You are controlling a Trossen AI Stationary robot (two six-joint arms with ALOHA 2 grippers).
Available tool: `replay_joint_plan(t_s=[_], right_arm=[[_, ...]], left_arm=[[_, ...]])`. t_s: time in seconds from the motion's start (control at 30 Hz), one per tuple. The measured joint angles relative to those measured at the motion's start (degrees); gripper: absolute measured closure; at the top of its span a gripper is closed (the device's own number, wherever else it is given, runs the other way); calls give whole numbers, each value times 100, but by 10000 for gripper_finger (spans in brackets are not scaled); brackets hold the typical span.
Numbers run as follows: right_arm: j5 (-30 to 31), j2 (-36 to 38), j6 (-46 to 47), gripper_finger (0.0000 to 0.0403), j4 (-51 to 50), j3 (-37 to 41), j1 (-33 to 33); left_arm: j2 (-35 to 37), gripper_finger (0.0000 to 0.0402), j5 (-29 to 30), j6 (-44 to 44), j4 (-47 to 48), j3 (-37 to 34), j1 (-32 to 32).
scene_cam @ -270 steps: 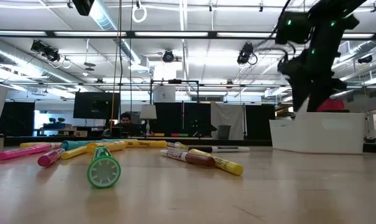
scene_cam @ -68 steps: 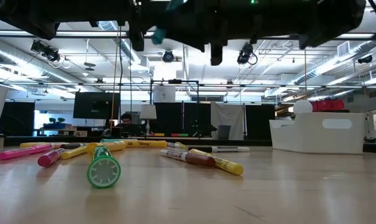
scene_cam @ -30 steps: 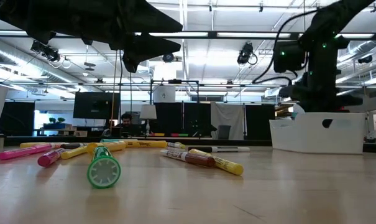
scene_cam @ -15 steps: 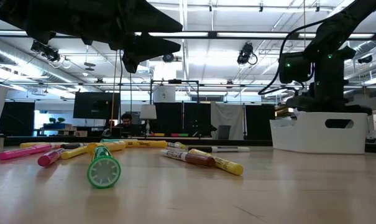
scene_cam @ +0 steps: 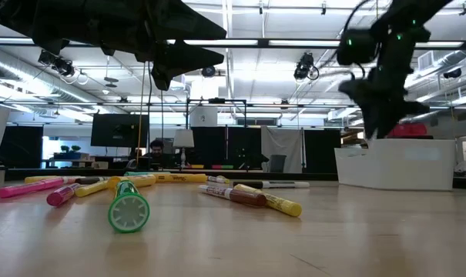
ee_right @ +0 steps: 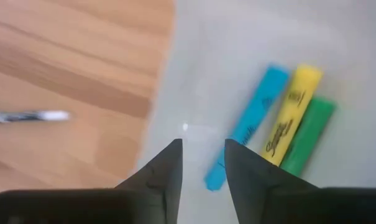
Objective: Pick & Place Markers
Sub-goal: Put the black marker into the gray bin
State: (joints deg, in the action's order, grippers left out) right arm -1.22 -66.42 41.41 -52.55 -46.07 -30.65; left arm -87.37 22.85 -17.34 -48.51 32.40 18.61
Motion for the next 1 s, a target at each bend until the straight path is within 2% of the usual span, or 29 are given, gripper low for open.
replay_joint_plan(t_s=[0.17,0.3,0.43,0.57,0.7,0.83,1.0], right_arm=[[249,257,-420,300,215,-720,317],[274,285,-847,305,1400,-775,969],[265,-35,-1679,305,2444,-775,1790],[269,-615,-2411,305,3272,-773,2445],[265,-1443,-2944,305,3829,-771,2808],[269,-2295,-3094,294,4091,-766,2766],[245,-3152,-4119,237,4243,-764,2585]], left_arm=[[0,191,0,-2,3,0,0],[0,191,0,-2,44,0,2],[0,191,2,-4,62,0,0],[0,191,2,-4,81,0,0],[2,191,1,-4,108,0,0],[2,191,2,-4,159,0,1],[2,191,2,-4,222,0,0]])
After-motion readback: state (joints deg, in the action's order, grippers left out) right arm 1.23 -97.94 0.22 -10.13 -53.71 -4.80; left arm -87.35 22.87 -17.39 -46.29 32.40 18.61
